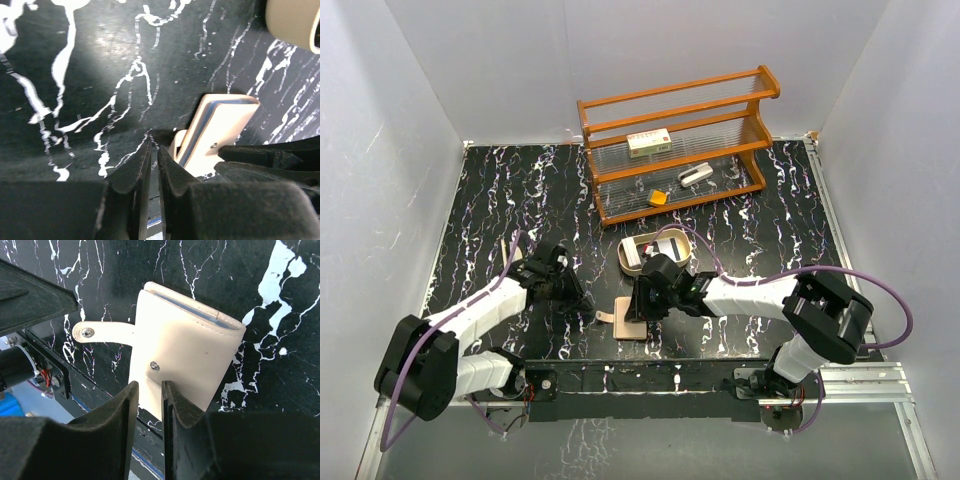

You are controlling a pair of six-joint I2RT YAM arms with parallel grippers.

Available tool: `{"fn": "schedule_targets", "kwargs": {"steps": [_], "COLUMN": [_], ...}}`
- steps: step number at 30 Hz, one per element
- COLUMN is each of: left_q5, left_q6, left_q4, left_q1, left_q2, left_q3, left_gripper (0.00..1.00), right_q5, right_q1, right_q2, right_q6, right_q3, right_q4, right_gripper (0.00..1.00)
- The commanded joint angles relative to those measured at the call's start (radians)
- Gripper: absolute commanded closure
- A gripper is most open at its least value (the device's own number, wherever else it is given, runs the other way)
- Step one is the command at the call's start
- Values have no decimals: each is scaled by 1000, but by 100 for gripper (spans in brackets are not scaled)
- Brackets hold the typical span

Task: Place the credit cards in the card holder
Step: Close the card holder at the center of the board.

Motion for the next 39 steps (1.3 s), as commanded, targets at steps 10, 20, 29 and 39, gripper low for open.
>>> {"fn": "schedule_targets", "kwargs": {"steps": [10,20,29,39], "left_q5": [262,289,195,127], "left_q6": [-32,-50,-27,7], "left_q4": [194,236,120,36], "left_q1": [4,4,4,6], "left_q2": [31,50,47,97], "left_q3": [-70,-95,-66,-34], "left_gripper": [94,94,86,87], "right_q5": [63,70,280,274], "right_q1": [63,86,90,90], "right_q2": [-19,43,-27,-4], "right_q6": [-5,-18,-64,-61], "right_q3": [151,214,258,212], "right_q4": [-41,-57,-303,-271], "right_gripper": [74,68,69,78]}}
